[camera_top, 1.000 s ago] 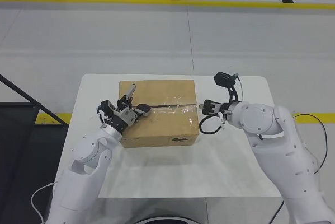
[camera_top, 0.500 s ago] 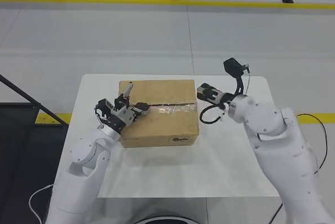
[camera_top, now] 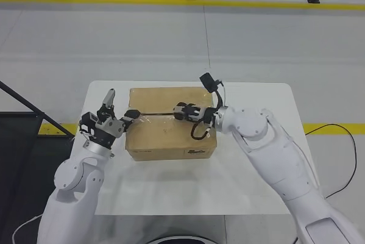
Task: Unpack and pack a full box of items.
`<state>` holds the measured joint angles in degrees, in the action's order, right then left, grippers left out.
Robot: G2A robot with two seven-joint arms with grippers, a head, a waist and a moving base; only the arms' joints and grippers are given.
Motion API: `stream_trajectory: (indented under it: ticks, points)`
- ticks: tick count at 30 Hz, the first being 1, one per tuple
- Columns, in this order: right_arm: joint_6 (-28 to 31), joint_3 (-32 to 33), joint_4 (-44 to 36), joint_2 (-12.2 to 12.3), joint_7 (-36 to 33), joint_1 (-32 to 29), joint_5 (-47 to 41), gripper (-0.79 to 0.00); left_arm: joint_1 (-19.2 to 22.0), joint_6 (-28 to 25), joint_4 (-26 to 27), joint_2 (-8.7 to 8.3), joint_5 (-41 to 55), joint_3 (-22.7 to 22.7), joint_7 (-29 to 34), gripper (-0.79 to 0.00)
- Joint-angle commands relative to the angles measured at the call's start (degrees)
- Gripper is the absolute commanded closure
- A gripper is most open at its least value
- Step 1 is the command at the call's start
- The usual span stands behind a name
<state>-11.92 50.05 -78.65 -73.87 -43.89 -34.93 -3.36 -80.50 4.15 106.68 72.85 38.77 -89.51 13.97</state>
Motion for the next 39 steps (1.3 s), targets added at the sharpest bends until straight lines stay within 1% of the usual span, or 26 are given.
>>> stream_trajectory:
  ticks: [1, 6, 12, 22, 39]
  points:
    - [-1.03, -1.7, 1.99, -0.58, -0.25, 1.37, 0.63, 0.0, -0.71, -0.22, 0.0, -0.05, 0.46, -0.83, 0.21, -0.785]
    - [-3.42, -3.26, 5.7, -1.55, -1.92, 3.61, -0.31, 0.0, -1.8, -0.34, -0.12, -0.19, 1.01, -2.36, 0.75, -0.785]
    - [-6.67, -2.29, 6.32, -1.45, -4.38, 4.53, -0.01, 0.0, -2.04, -0.15, -0.45, -0.25, 1.42, -2.92, 1.18, -0.785]
    - [-13.46, 1.61, 2.89, 0.53, -7.59, 2.7, 5.39, 0.0, -1.46, 0.07, -0.87, -0.22, 1.62, -2.23, 1.43, -0.785]
    - [-19.76, 13.28, -4.74, 4.84, -9.94, -4.56, 11.87, 0.0, -1.86, 0.17, -0.53, -0.34, 1.69, -3.03, 1.62, -0.785]
